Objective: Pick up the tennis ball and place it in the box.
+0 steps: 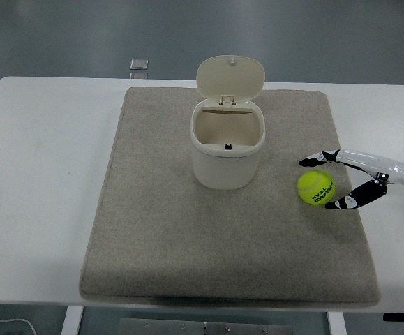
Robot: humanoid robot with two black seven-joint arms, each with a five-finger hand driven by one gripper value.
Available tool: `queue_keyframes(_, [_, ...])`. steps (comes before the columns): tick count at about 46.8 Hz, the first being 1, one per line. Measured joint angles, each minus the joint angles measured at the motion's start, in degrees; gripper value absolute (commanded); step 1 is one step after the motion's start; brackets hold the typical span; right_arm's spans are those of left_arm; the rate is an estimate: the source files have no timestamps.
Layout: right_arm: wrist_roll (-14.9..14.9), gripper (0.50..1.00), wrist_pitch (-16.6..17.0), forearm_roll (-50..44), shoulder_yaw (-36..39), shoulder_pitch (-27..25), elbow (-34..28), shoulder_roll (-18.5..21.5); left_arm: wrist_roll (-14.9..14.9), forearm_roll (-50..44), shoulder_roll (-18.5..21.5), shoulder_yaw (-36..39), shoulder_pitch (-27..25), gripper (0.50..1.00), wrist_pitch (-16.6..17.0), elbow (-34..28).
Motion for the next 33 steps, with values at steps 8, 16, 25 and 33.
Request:
queue_keyframes(8, [0.06,0.895,-0.05,0.00,0.00,-0.01,-0.05,0.08,0.00,0.00,0.00,0.03,0.00,0.992,0.00,0.00])
queue_keyframes(16, [0.20,0.864,-0.32,0.00,0.05,-0.27,-0.05,0.17,0.00,0.00,0.00,0.00,0.00,0.992,0.00,0.00])
queue_keyframes(25, [1.08,0.829,-0.49,0.01,0.07,-0.27,-0.14,0.52,0.00,0.00,0.00,0.00,0.00,0.992,0.00,0.00])
queue_keyframes(33, [1.12,0.829,-0.49,0.00,0.04,-0.32,-0.30,0.61,0.00,0.00,0.00,0.00,0.00,0.992,0.00,0.00])
